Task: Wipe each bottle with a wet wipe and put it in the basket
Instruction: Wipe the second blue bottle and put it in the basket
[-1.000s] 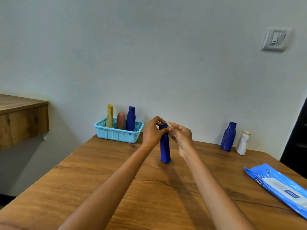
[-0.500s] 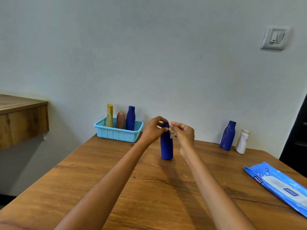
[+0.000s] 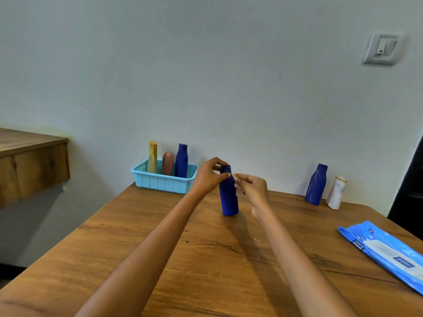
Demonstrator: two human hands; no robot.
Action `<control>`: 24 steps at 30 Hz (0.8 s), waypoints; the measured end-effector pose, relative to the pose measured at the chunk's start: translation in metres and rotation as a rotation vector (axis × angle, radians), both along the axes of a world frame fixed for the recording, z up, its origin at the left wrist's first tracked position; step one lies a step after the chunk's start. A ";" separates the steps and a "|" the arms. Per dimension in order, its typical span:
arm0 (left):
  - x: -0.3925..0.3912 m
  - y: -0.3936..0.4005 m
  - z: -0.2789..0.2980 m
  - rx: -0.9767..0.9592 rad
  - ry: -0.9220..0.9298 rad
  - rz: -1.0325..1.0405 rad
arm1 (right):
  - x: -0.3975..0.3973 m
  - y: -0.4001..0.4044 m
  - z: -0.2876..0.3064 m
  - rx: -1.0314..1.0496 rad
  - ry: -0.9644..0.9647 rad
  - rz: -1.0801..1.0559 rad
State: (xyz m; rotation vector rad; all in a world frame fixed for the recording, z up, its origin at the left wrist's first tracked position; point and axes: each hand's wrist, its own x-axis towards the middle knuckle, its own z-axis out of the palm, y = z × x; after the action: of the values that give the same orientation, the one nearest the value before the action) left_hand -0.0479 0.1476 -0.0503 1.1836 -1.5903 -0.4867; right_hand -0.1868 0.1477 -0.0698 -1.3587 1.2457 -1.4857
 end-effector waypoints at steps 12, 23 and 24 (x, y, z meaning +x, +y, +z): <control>-0.001 -0.002 -0.005 -0.013 0.195 0.082 | -0.007 -0.003 -0.019 0.081 0.071 -0.044; -0.002 -0.004 -0.001 -0.030 0.208 0.122 | -0.007 -0.002 -0.022 0.066 0.085 -0.099; -0.003 -0.004 -0.003 -0.034 0.185 0.126 | -0.005 -0.001 -0.018 0.047 0.066 -0.081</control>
State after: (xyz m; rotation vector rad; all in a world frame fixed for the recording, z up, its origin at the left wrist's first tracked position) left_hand -0.0513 0.1438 -0.0530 1.1698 -1.3532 -0.4710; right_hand -0.1914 0.1471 -0.0875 -1.3505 1.3836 -1.4674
